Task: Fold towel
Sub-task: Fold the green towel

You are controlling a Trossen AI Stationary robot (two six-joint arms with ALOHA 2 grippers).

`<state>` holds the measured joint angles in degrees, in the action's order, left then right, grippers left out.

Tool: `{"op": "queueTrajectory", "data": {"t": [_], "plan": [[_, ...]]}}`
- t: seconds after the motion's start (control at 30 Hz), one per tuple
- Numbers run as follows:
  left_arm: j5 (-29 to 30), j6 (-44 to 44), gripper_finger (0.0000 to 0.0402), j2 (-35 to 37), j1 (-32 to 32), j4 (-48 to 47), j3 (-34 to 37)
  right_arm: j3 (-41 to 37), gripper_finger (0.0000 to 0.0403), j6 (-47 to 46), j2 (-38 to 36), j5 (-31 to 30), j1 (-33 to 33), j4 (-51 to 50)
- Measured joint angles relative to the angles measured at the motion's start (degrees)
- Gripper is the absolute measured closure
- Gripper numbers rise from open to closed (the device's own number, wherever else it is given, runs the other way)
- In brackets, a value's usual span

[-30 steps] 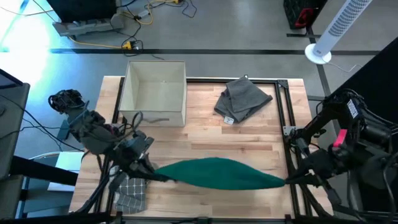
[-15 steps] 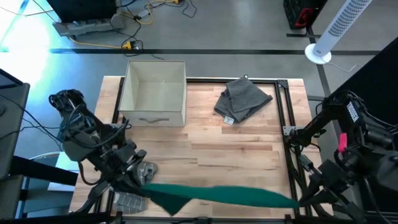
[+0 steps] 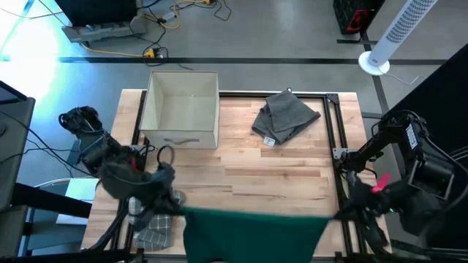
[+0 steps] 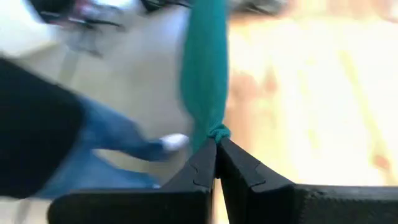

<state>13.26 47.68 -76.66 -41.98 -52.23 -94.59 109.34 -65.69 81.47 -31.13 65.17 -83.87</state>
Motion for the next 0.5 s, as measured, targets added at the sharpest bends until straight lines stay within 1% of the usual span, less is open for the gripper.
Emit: {"op": "queueTrajectory", "data": {"t": [0.1, 0.2, 0.3, 0.4, 0.5], "plan": [[2.88, -0.08, 0.0401, -0.11, 1.63, -6.15, 0.02, -0.04, 0.0403, -2.58, 0.24, -1.96, -0.93, -6.38], [5.12, -1.93, 0.0401, -0.11, 3.57, -8.72, 0.02, -1.50, 0.0403, 0.02, -0.22, -3.35, -2.30, -5.96], [6.49, -2.84, 0.0401, -0.33, 5.44, -12.28, 0.02, -3.70, 0.0403, 1.34, -0.43, -2.30, -4.28, -6.23], [6.26, -3.20, 0.0401, -1.13, 7.32, -15.77, 0.02, -7.51, 0.0403, 1.59, -0.45, -1.20, -5.87, -6.16], [4.40, -5.44, 0.0401, -2.40, 8.55, -16.56, 0.02, -11.89, 0.0403, 1.27, -0.74, -1.01, -6.78, -6.12]]}}
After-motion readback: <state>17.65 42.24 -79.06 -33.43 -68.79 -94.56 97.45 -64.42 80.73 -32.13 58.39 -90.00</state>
